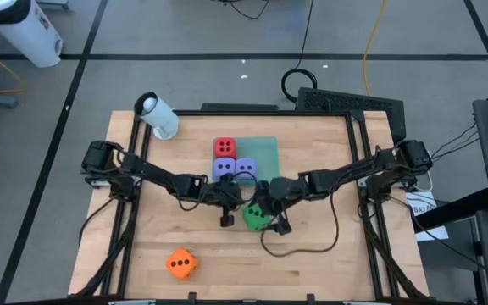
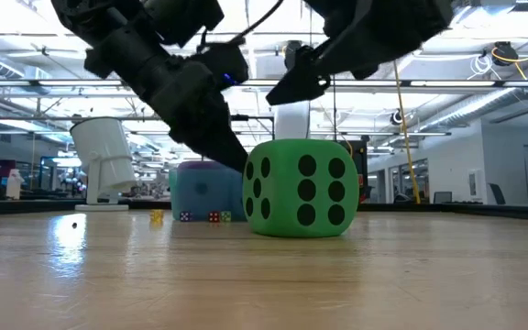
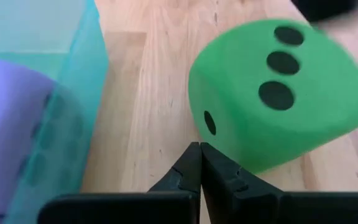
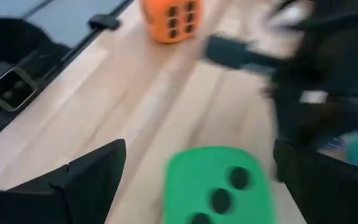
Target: Pick & Place Dice
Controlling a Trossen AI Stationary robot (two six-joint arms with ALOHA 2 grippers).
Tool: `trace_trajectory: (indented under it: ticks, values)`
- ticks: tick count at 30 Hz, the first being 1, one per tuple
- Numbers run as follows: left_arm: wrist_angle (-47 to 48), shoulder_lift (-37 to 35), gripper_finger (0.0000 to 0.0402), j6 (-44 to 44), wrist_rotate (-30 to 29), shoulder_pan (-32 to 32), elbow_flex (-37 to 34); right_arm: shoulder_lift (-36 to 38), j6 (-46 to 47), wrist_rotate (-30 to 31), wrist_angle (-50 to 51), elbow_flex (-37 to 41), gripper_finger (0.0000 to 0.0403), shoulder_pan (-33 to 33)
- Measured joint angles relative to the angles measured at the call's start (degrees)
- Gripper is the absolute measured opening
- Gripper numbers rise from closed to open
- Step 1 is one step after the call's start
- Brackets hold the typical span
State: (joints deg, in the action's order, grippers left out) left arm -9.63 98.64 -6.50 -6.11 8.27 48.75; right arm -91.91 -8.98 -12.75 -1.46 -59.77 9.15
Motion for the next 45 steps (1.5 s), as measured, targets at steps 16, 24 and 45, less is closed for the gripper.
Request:
trace_trajectory:
  ticks: [16, 24, 45]
  values:
    - [3.7, -4.6, 0.0004, -3.0, 0.1, 0.3, 0.0, -0.2, 2.8, 5.8, 4.5, 0.0, 0.04, -0.4]
    - [3.8, -4.6, 0.0017, -4.1, 0.1, 0.3, 0.0, -1.7, 1.3, 0.9, 5.1, 0.0, 0.04, -0.8]
    - [5.4, -4.6, 0.001, -3.7, 0.1, 0.3, 0.0, -4.2, 1.0, 9.7, 1.4, -0.4, 0.04, 0.7]
